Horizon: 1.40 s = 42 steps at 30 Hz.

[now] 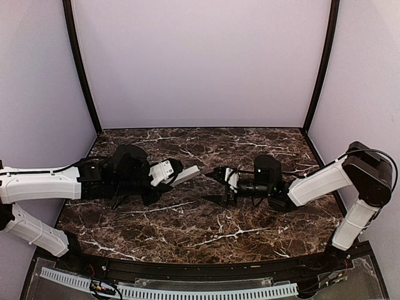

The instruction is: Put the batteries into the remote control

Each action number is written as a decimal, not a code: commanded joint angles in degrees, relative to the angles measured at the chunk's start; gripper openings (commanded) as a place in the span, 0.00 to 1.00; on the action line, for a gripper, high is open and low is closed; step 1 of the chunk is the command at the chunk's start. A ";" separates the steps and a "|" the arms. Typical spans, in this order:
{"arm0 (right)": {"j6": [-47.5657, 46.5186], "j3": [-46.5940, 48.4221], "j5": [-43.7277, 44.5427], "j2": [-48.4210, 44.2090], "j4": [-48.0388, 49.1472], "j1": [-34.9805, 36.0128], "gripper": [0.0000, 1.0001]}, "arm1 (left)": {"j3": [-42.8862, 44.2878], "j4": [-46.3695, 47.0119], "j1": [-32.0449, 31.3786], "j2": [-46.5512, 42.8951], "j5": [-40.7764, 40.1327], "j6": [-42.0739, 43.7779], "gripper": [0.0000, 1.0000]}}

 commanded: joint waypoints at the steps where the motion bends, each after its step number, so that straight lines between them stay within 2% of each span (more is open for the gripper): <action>1: -0.65 1.25 0.57 -1.33 -0.60 0.39 0.70 | 1.17 1.35 -0.22 -1.47 1.28 -0.99 0.00; 21: 0.14 5.35 2.00 -3.02 -1.89 1.07 0.71 | 1.49 0.52 -0.17 -1.05 1.52 -1.32 0.00; 42: 1.41 4.04 -3.38 -4.43 -4.64 2.69 0.56 | 2.10 0.93 -0.23 -0.91 -0.83 -2.22 0.00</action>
